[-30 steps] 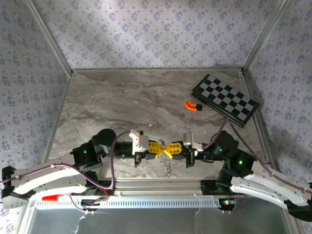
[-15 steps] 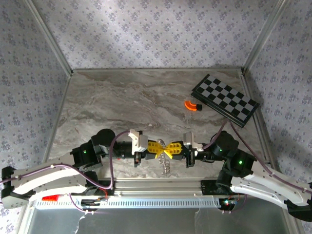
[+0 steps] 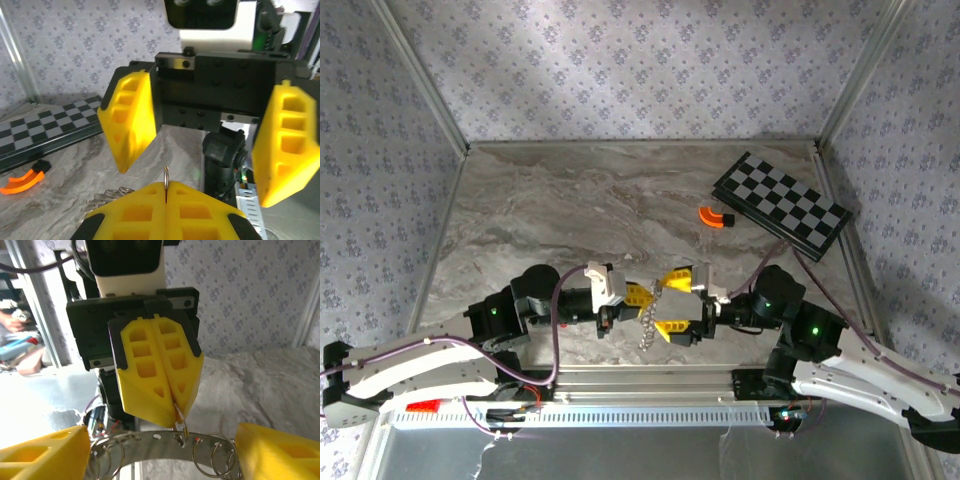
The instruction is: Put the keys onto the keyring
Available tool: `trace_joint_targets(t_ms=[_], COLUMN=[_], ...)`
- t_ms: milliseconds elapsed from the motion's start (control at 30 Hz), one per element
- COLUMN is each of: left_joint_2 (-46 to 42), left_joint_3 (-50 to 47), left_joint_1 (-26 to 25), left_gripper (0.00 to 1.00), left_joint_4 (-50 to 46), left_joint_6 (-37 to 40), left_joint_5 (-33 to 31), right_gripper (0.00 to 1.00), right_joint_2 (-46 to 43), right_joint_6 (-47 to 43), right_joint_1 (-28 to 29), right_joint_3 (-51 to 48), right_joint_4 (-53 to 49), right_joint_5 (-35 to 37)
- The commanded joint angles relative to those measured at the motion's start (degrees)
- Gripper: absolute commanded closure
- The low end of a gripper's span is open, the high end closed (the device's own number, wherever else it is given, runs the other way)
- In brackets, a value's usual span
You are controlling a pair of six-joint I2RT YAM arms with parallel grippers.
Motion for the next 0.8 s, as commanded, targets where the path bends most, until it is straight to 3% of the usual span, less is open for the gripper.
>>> trace_joint_targets(t_ms=[0,167,267,500,767], left_joint_2=[-1.93,-5.32,-8.19,-17.66,-29.26], left_joint_3=[0.17,-1.02,-3.38,-5.60,-5.41], left_joint_1=[-0.15,-0.14,0.25,0.65,0.62], left_gripper=[1.00,1.00,1.00,1.00,1.00], left_joint_4=[-0.29,-4.64,-5.15,-11.51,-22.81], left_joint_6=[0.63,-0.50,-2.09,-5.47,-8.37], left_joint_5=[-4.58,-10.59,-13.93,-21.37,-29.84], right_gripper=[0.17,0.10,0.00,0.00,0.00], right_joint_2=[-0.37,2.55,6.20,17.24,34.76], right_joint_6=[1.73,5.82,8.10,11.90,11.52], right_joint_1=[-0.15,-4.37,-8.14,-16.33,-14.59], right_joint_3=[3.27,5.80,6.92,8.78,13.44], right_joint_4=[-5.74,-8.83,-10.28,-11.55,-13.02], right_joint_5=[3.26,4.25,3.92,3.20,5.73])
